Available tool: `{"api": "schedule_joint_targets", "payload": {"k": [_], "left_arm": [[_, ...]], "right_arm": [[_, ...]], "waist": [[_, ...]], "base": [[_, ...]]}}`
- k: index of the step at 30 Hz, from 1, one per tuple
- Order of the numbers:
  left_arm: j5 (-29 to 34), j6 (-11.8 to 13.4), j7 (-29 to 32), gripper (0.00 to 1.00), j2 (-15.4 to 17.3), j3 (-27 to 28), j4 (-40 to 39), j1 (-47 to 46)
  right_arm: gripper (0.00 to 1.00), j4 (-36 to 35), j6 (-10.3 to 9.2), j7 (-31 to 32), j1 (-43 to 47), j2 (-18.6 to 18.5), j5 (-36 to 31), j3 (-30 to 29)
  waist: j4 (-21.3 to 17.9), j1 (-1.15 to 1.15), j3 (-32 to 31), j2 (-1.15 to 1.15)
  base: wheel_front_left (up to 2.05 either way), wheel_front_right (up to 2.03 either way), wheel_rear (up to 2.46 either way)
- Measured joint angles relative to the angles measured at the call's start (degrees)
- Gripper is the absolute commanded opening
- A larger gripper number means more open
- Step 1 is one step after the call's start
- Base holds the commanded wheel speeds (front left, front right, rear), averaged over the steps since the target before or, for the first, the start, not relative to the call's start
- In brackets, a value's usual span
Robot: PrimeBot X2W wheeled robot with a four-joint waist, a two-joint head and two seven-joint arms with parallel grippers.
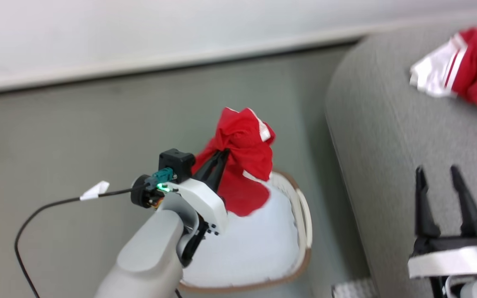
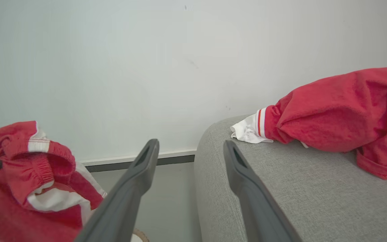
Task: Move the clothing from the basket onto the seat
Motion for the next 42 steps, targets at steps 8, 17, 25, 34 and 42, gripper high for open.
{"api": "schedule_joint_targets", "payload": {"k": [8, 17, 25, 34, 42], "left_arm": [[-3.4, 3.0, 2.3, 0.0, 0.0, -1.0, -9.6, 3.3], [-4.5, 7.3, 6.3, 0.0, 3.8, 1.8, -20.9, 4.5], [-5.6, 9.7, 9.5, 0.0, 7.2, 3.4, -28.0, 6.0], [-5.8, 11.2, 11.3, 0.0, 8.3, 3.2, -32.1, 7.8], [-6.0, 11.7, 11.9, 0.0, 8.7, 3.0, -33.8, 8.1]], "right_arm": [[1.0, 2.6, 0.0, 0.0, 4.7, 0.0, -1.6, 2.0], [1.0, 3.6, -0.01, 0.0, 7.2, 0.0, -2.2, 5.0], [1.0, 4.1, -0.01, 0.0, 8.6, 0.0, -2.1, 6.1], [1.0, 4.1, -0.01, 0.0, 8.8, 0.0, -1.5, 7.6], [1.0, 3.3, 0.0, 0.0, 7.2, -0.3, -8.0, 12.2]], "waist": [[3.0, -0.01, -11.8, 0.0], [4.9, -0.01, -20.2, 0.0], [5.6, 0.0, -22.3, 0.0], [6.1, 0.01, -22.4, 0.0], [6.0, 0.02, -21.9, 0.0]], "base": [[0.0, 0.0, 0.0], [0.0, 0.0, 0.0], [0.0, 0.0, 0.0], [0.0, 0.0, 0.0], [0.0, 0.0, 0.0]]}}
